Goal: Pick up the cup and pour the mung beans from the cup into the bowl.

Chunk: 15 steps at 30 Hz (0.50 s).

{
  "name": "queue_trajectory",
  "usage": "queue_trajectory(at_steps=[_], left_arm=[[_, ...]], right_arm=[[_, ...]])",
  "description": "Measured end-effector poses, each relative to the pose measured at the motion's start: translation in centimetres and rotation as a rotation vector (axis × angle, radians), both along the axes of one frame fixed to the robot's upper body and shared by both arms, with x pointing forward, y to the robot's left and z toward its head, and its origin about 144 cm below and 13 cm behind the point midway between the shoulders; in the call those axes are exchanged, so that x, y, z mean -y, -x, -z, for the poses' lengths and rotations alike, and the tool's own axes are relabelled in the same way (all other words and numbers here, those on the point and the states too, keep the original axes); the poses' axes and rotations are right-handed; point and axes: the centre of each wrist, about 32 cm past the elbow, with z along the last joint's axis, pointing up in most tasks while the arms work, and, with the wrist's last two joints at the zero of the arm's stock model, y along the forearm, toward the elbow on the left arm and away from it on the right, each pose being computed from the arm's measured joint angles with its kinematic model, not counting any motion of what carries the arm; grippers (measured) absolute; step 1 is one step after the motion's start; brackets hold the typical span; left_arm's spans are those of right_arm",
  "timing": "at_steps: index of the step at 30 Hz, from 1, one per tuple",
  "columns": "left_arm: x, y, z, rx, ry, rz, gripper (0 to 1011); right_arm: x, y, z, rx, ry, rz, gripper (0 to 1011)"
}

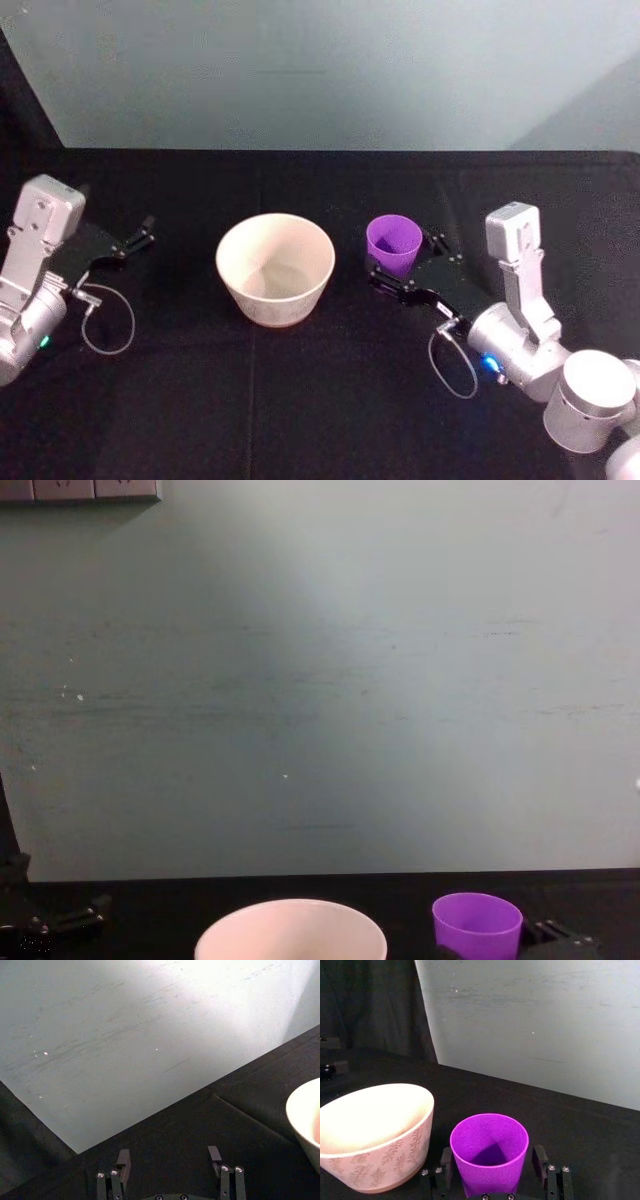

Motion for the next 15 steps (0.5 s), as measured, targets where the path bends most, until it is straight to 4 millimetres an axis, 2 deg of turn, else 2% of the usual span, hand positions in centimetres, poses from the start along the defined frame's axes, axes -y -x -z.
queue_trajectory(at_steps=[11,14,15], left_arm=[[0.0,0.0,0.0,0.0,0.0,0.0,1000],[0.0,0.0,0.0,0.0,0.0,0.0,1000],[0.0,0.0,0.0,0.0,0.0,0.0,1000]], right_arm=[[-0.7,-1.1,0.1,-0.006,-0.016,-0.013,1000],[-0.8,-1.2,0.1,-0.006,-0.018,-0.014,967],[-0.8,-1.3,0.1,-0.006,-0.019,-0.014,929]])
